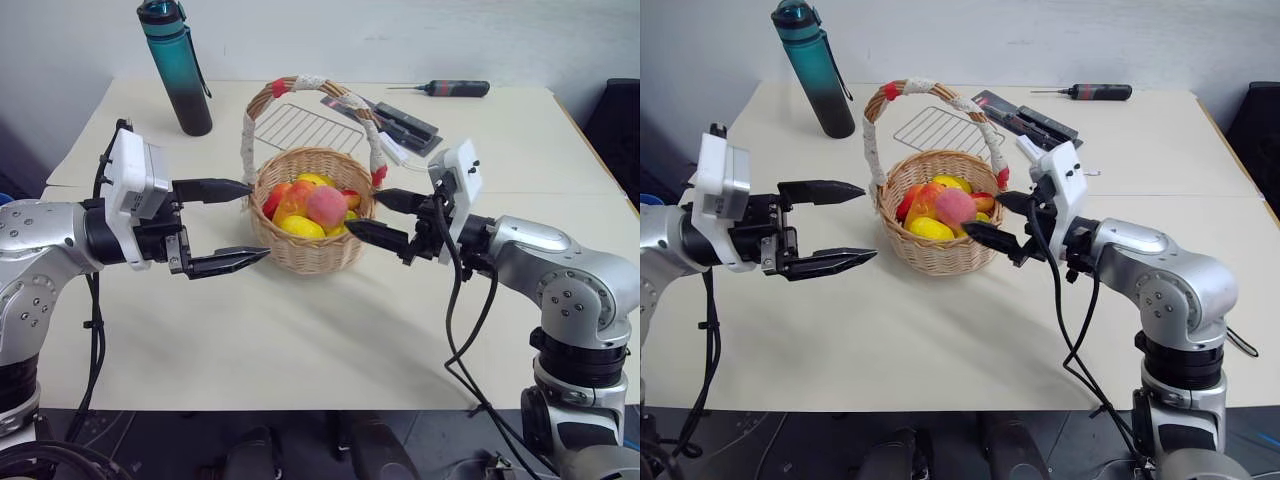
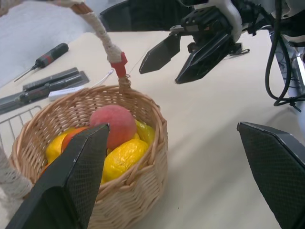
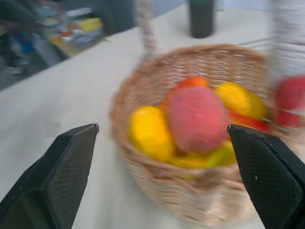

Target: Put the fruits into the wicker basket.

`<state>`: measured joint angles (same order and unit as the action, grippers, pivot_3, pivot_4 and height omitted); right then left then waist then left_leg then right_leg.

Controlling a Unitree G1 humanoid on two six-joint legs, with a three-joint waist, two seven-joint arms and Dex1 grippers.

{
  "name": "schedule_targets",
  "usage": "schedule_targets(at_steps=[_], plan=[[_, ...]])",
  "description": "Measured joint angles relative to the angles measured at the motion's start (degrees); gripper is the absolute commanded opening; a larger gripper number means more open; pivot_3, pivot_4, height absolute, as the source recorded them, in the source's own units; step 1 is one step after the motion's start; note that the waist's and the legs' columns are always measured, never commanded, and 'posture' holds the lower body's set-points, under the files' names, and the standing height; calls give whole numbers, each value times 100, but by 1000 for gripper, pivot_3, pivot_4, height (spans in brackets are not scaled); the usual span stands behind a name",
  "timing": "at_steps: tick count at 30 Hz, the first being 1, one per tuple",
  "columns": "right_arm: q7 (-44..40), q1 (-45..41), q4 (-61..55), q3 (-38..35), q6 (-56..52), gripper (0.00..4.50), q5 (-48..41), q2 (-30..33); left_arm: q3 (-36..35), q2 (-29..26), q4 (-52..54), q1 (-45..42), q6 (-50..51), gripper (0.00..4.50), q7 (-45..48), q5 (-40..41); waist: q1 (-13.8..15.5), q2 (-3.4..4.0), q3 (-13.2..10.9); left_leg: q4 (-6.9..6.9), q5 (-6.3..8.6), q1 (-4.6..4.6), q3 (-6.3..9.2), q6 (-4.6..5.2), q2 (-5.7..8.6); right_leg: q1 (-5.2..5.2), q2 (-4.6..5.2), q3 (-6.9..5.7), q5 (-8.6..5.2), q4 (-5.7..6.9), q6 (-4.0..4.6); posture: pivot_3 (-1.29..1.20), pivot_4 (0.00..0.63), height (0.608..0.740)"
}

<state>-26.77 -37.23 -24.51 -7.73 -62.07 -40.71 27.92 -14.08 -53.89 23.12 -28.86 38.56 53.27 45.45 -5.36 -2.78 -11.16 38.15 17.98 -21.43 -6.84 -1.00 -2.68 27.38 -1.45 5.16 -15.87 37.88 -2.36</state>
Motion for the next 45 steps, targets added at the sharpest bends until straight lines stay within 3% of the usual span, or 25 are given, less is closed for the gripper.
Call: schedule_targets(at_steps=[6,7,12,19,20,29,35,39,45], plan=[[698,-267,899,685,1143,4460,1253,-536,177,210,-119,-139,-38,4500,-73,-79,-118,0,0,-2,-18,1,-4,-2,0,1,-1,3,20,1,7,0,150,740],[828,-387,1162,739,1297,4295,1406,-707,194,233,-113,-158,-38,4500,-90,-81,-131,0,0,-3,-21,0,-4,-5,0,4,-2,4,22,3,8,0,150,740],[958,-666,1815,744,1784,2806,1752,-979,204,254,-101,-166,-35,4500,-131,-80,-100,0,0,-11,-26,-1,1,-12,-3,6,-3,1,23,1,9,0,150,740],[892,-594,1798,875,1931,364,1907,-1178,191,265,-98,-127,-31,4500,-206,-78,-107,0,0,-9,-26,-3,-3,-12,-4,8,-2,1,23,2,9,0,150,740],[887,-571,1794,884,1933,170,1912,-1181,191,278,-92,-103,-31,4500,-220,-79,-108,0,0,-10,-27,-2,-2,-13,-4,7,-3,1,23,3,9,0,150,740],[406,-321,1292,890,1954,153,1864,-745,285,385,-145,-88,-185,4500,-195,-223,-85,0,0,-9,-28,-4,-1,-11,-1,7,-2,0,23,2,9,0,150,740],[-471,-199,1126,-232,2037,153,1572,909,360,444,-284,-259,-299,4500,-54,-298,44,1,-1,-9,-23,-6,0,-3,0,3,-2,-2,23,-11,9,0,150,740],[-970,230,1643,-1041,2484,153,1636,1898,389,478,-387,-313,-325,4500,33,-319,65,0,-1,-9,-22,-4,-1,-1,3,-2,-2,0,23,-14,7,0,150,740],[-1254,1117,3031,-1618,3334,153,1952,2286,415,589,-457,-376,-381,4500,118,-330,20,1,-1,-8,-27,16,-14,2,4,-11,-6,16,27,-7,1,0,150,740]])
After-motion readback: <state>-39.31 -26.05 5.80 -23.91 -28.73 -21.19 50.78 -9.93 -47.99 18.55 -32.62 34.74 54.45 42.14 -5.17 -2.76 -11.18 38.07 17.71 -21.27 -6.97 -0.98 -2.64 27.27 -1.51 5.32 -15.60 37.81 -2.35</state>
